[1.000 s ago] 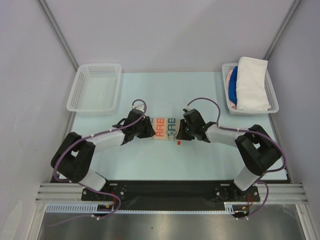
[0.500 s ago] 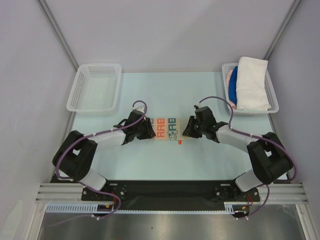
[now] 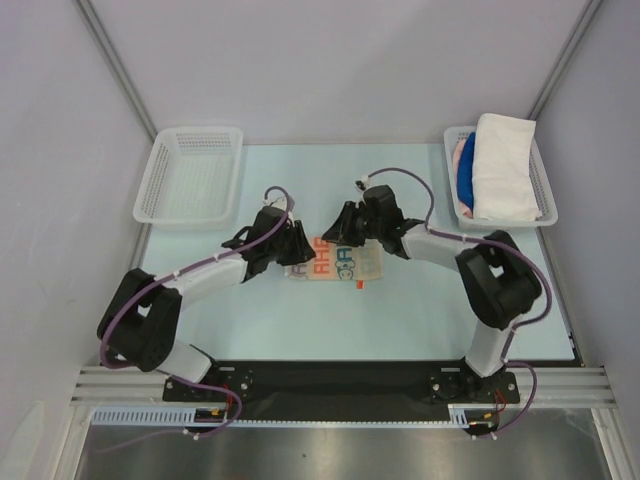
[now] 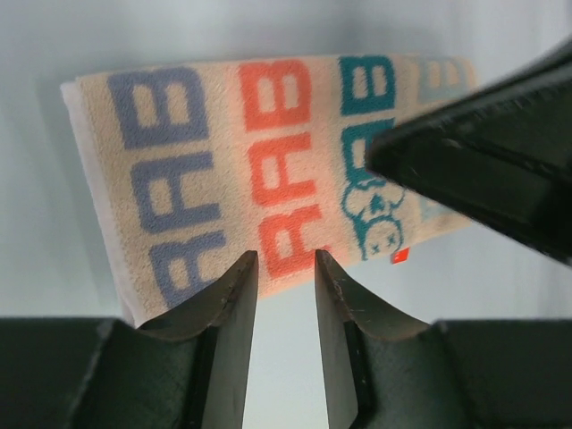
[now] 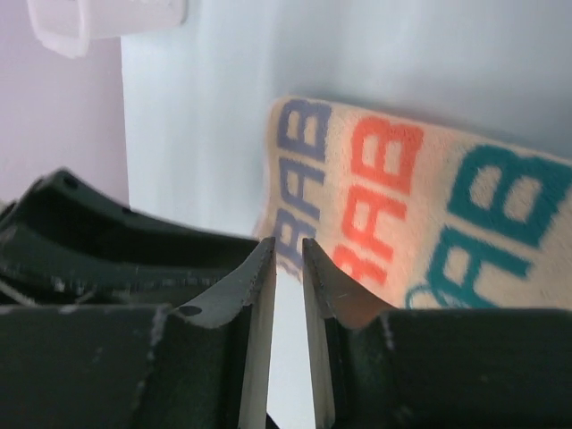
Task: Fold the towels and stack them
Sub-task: Fold the towel
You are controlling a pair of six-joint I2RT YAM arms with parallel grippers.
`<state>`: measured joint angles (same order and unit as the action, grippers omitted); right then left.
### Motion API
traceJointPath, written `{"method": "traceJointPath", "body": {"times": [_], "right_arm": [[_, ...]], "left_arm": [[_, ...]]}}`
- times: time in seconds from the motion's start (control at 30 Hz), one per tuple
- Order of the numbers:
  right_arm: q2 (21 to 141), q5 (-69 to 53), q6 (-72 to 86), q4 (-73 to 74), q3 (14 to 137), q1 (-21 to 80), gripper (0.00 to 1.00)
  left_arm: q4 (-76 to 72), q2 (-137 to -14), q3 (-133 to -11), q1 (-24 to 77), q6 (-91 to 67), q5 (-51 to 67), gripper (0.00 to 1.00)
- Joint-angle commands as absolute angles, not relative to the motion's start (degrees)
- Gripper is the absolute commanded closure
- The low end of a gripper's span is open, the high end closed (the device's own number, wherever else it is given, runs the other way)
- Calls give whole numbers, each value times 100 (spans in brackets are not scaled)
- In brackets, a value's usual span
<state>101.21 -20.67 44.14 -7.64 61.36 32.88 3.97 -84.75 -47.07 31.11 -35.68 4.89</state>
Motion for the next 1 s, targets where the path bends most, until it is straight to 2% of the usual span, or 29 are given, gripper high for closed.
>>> {"method": "traceJointPath", "body": {"times": [0.0,0.2,0.57,0.8,0.97], "right_arm": [[10860,-2479,4974,-1616,6538,3340,78],[11478,-2522,5212,-2099,6443,3147,79],[11233,-3207,5080,-2259,5450,1908,78],[10179,-2980,4790,-1679,5318,2319,76],[10019,-2865,4895,-1695,5256,2996,76]], "left_arm": [[334,-8543,-4501,3085,-3621,493,64],[229,-8903,-4228,3050,-3603,281,69],[9,-9193,-4052,2962,-3683,395,76],[26,-9097,-4139,2953,-3674,466,76],[105,-8991,-4271,2962,-3656,492,75]]}}
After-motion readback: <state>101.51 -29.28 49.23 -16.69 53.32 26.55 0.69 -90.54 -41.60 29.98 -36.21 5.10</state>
